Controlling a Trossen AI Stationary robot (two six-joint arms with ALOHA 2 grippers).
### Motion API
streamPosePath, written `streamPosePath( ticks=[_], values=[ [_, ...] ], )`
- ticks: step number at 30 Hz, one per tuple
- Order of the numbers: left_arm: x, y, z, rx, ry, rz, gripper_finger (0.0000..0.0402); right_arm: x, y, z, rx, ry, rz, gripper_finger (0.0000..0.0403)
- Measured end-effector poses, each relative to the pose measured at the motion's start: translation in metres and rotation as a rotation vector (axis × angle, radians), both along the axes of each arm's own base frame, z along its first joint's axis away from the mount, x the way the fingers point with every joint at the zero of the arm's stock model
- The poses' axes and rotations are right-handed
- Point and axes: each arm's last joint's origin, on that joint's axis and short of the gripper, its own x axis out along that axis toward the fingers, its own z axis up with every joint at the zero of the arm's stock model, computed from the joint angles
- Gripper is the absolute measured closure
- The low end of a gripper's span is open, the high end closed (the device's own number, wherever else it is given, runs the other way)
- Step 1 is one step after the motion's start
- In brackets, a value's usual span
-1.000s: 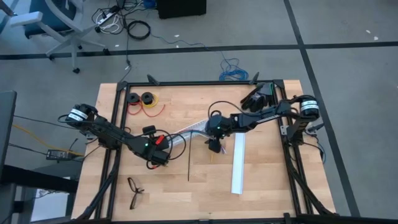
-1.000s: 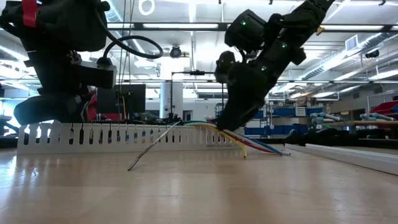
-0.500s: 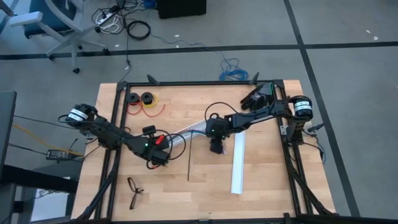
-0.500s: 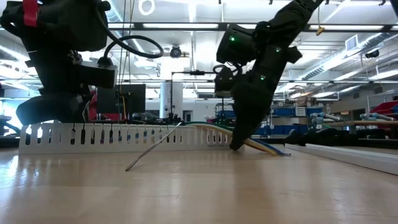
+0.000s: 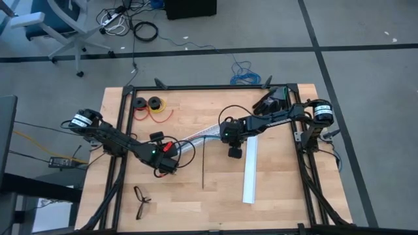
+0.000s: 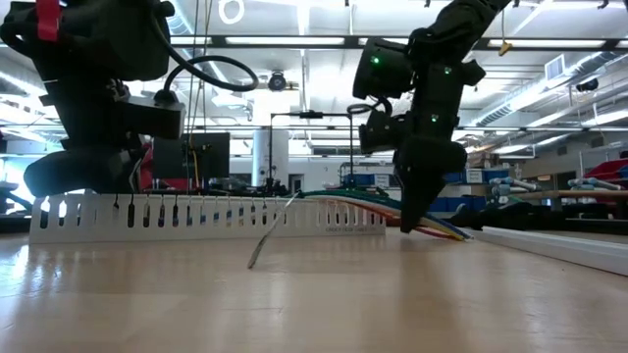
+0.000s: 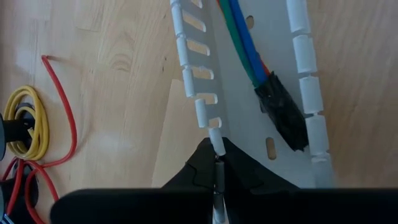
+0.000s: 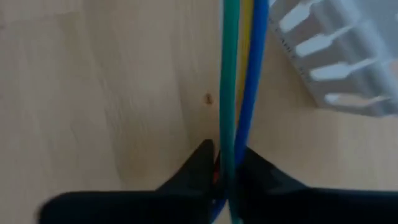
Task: Ziptie cables
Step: Put the zip-tied cables into the white cable duct
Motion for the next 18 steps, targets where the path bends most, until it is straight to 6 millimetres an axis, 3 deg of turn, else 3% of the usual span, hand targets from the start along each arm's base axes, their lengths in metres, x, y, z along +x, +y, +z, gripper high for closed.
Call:
streamPosePath(
  ticks=[2, 13, 18],
  values=[
    [0.000, 0.000, 0.000, 0.000, 0.001, -0.002, 0.0382, 0.000, -0.001, 0.005, -0.013, -0.005, 0.022, 0.0393],
    [0.002, -0.001, 0.000, -0.005, -0.013, -0.010, 0.0382, 0.018, -0.026, 0.057, -0.221, 0.012, 0.073, 0.0395],
    [0.002, -0.001, 0.000, -0.007, -0.018, -0.010, 0.0382, 0.015, -0.048, 0.059, -0.252, 0.021, 0.083, 0.0393]
  ],
)
